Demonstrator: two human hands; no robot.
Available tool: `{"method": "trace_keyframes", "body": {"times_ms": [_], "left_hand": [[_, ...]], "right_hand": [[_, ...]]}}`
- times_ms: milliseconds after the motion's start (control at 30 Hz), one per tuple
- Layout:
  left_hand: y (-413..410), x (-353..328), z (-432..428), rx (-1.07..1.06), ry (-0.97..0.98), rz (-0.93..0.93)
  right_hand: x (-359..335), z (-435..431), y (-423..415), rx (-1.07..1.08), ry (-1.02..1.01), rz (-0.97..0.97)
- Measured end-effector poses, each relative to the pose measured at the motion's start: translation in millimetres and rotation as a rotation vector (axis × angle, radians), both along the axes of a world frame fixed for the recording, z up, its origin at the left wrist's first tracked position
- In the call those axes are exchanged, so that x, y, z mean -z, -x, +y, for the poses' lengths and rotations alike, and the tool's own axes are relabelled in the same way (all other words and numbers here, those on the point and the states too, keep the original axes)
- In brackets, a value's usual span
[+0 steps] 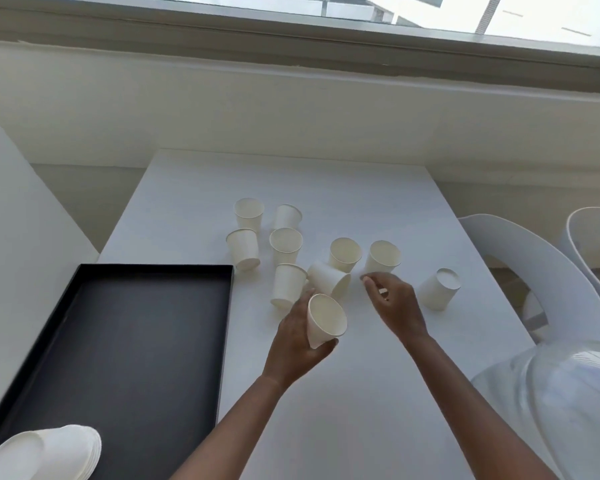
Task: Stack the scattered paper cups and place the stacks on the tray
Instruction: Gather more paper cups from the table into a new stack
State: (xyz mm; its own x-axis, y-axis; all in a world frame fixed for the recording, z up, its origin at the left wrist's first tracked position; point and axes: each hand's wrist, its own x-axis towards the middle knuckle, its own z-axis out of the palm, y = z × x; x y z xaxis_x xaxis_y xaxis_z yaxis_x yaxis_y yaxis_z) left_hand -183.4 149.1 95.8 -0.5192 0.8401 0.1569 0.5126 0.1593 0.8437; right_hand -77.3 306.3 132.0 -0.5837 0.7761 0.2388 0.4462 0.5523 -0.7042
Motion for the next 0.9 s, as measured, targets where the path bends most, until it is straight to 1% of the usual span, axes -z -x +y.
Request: {"method": "trace_keyframes", "body": {"times_ms": [67, 100, 133, 233, 333, 400, 467, 567, 733, 900], "left_hand": [[1.9, 1.3, -0.2, -0.011, 0.0, -0.004], [3.0, 2.4, -0.6, -0.014, 0.003, -0.005], [3.8, 3.9, -1.1, -0.016, 0.008, -0.008], [5.7, 9.2, -3.1, -0.024, 0.033, -0.016], [5.4, 13.6, -6.9, -0.032, 0.054, -0.027], [5.8, 16.2, -8.5, -0.033, 0.062, -0.032], [7.7, 17.8, -9.2, -0.037, 0.069, -0.033], [9.6, 19.9, -10.1, -0.055, 0.076, -0.042], [7.1, 22.9, -9.6, -0.062, 0.086, -0.063], [4.6, 24.3, -7.5, -0.053, 0.096, -0.054]], "right_hand": [[2.2, 26.1, -8.9, 0.145, -0.137, -0.096], [4.4, 40.0, -13.1, 0.21, -0.167, -0.17], [6.5, 53.0, -17.8, 0.275, -0.154, -0.253], [13.9, 83.5, -30.1, 0.422, -0.007, -0.467], [20.3, 101.9, -44.1, 0.479, 0.092, -0.606], [23.4, 110.3, -52.5, 0.487, 0.155, -0.656], [26.0, 116.3, -58.2, 0.467, 0.208, -0.661], [28.5, 119.1, -62.1, 0.436, 0.229, -0.64], [34.3, 111.2, -59.9, 0.471, 0.169, -0.542], [34.6, 102.8, -53.4, 0.449, 0.134, -0.455]]}}
